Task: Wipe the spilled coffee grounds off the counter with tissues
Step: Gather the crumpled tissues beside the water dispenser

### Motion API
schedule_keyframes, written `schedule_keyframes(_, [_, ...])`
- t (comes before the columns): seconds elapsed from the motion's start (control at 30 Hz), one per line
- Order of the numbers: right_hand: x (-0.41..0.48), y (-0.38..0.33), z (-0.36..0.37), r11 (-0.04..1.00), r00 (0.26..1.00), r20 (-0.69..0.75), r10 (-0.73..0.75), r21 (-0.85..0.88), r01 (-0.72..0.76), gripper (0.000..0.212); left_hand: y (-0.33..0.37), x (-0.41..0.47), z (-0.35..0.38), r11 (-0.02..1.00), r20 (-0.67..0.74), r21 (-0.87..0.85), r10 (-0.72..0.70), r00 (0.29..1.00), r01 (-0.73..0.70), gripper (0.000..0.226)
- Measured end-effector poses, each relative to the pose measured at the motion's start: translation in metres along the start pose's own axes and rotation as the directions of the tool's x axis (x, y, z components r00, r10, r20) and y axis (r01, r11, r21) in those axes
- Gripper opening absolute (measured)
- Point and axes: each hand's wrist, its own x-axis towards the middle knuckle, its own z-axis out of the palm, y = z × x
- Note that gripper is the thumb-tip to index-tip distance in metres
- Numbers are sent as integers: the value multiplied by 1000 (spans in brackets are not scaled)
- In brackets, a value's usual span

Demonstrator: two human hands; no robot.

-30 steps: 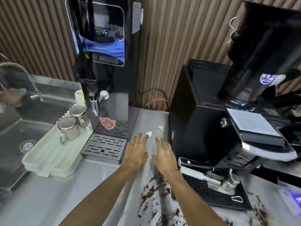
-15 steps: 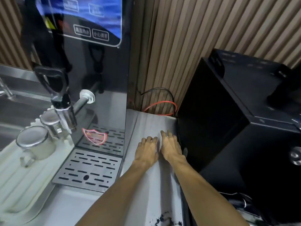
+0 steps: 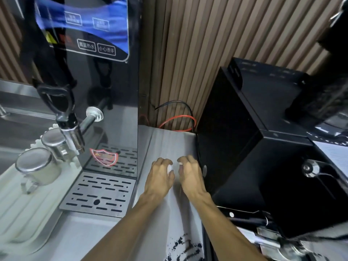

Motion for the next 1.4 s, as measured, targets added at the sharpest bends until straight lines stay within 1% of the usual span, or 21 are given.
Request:
schedule_keyframes(0.1, [-31, -4, -11, 997, 997, -58, -44, 63, 48, 25, 15, -23, -11, 997, -41, -51, 54, 998, -56, 25])
schedule_keyframes(0.17, [-55, -6, -24, 991, 995, -77, -58, 118, 67, 28, 28, -40, -17, 992, -59, -68, 104, 993, -107, 22])
schedule_keyframes(0.2, [-67, -7, -31, 991, 993, -98, -70, 106, 81, 30, 36, -48, -20, 990, -66, -68, 122, 990, -127, 21])
schedule_keyframes(0.27, [-91, -7, -45, 988, 987, -134, -85, 118, 101, 31, 54, -65, -24, 987, -66, -65, 144, 987, -148, 20])
schedule_keyframes(0.4, [-136, -2, -78, 974, 987, -141, -76, 200, 104, 29, 92, -101, -28, 981, -42, -102, 160, 986, -163, 20])
schedule_keyframes(0.53, [-188, 15, -109, 976, 977, -180, -116, 161, 145, 28, 135, -146, -28, 975, -31, -90, 200, 979, -202, 20])
schedule_keyframes(0.63, [-228, 36, -130, 978, 974, -209, -88, 168, 124, 32, 171, -187, -23, 972, -25, -100, 209, 978, -210, 21])
schedule_keyframes(0.77, [-299, 69, -161, 970, 963, -271, -14, 231, 79, 34, 217, -245, -5, 965, -8, -141, 223, 975, -222, 22])
schedule_keyframes(0.83, [-341, 92, -181, 969, 951, -307, 41, 245, 38, 32, 240, -274, 14, 959, 43, -147, 253, 967, -244, 25])
schedule_keyframes(0.9, [-383, 120, -196, 969, 939, -324, 112, 246, -31, 29, 261, -306, 39, 953, 130, -159, 280, 951, -259, 28])
schedule_keyframes(1.03, [-451, 184, -214, 954, 901, -330, 283, 191, -230, 33, 307, -363, 93, 936, 302, -204, 340, 891, -288, 32])
schedule_keyframes(1.17, [-512, 233, -226, 897, 824, -357, 439, 126, -423, 28, 351, -411, 144, 916, 447, -212, 401, 800, -340, 29])
schedule_keyframes(1.27, [-556, 268, -217, 812, 738, -356, 573, 125, -570, 27, 368, -447, 182, 894, 553, -245, 447, 703, -375, 30])
schedule_keyframes(1.33, [-586, 292, -203, 761, 690, -338, 640, 153, -630, 21, 370, -473, 207, 875, 608, -270, 479, 633, -402, 32])
schedule_keyframes(1.4, [-614, 315, -184, 708, 638, -325, 698, 179, -683, 19, 364, -496, 234, 868, 671, -251, 475, 570, -429, 34])
